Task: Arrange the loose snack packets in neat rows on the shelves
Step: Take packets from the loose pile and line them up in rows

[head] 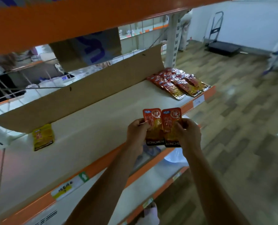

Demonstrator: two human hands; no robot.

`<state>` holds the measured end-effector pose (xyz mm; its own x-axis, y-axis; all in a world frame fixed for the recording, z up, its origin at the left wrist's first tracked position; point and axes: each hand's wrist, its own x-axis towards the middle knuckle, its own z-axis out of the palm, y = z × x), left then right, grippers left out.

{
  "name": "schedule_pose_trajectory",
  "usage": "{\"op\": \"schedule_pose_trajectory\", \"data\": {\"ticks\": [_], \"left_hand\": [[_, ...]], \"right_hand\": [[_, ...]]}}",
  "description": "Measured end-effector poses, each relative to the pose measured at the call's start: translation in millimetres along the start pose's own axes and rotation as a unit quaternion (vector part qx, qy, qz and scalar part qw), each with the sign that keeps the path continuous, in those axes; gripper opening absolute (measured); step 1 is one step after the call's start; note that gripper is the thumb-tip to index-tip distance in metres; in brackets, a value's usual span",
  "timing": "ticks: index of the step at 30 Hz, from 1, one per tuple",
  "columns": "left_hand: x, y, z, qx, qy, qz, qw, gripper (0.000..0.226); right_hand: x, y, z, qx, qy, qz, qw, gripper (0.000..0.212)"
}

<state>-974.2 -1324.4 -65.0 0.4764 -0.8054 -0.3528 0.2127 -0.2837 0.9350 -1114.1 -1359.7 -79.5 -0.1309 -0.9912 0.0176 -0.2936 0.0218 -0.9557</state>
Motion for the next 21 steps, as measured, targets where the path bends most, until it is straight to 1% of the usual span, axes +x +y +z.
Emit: {"op": "schedule_pose_trajectory", "data": {"ticks": [4, 7, 9, 12, 15, 18, 21], "left_hand": [[29.8, 6.5, 36.7, 0.018, -0.026, 0.006, 0.999, 0.016], [59.9, 12.8, 60.0, 0.004, -0.039, 0.002, 0.999, 0.008], [82.2, 18.6, 74.4, 0.025, -0.042, 0.004, 0.999, 0.009], [111.6, 26.3, 92.2, 0.05, -0.037, 0.014, 0.998, 0.01], [133.0, 31.2, 106.2, 0.064, -0.038, 0.023, 0.997, 0.012], [150.3, 31.4, 114.6, 0.077, -0.019, 0.023, 0.997, 0.015], [166.2, 33.3, 120.9, 0.085, 0.001, 0.024, 0.996, 0.016]], "right_hand": [[35.8, 5.2, -7.8, 0.011, 0.02, 0.01, 1.0, 0.021], [70.2, 5.9, -8.0, 0.019, 0.031, 0.016, 0.999, 0.018], [94.4, 4.4, -7.2, 0.022, 0.034, 0.02, 0.999, 0.015], [126.8, 4.0, -5.5, 0.008, 0.053, 0.013, 0.998, 0.013], [152.5, 5.5, -3.0, 0.011, 0.067, 0.014, 0.998, 0.017], [174.4, 6.1, -0.1, 0.019, 0.059, 0.022, 0.998, 0.008], [198.6, 6.4, 3.9, 0.015, 0.051, 0.018, 0.998, 0.011]]}}
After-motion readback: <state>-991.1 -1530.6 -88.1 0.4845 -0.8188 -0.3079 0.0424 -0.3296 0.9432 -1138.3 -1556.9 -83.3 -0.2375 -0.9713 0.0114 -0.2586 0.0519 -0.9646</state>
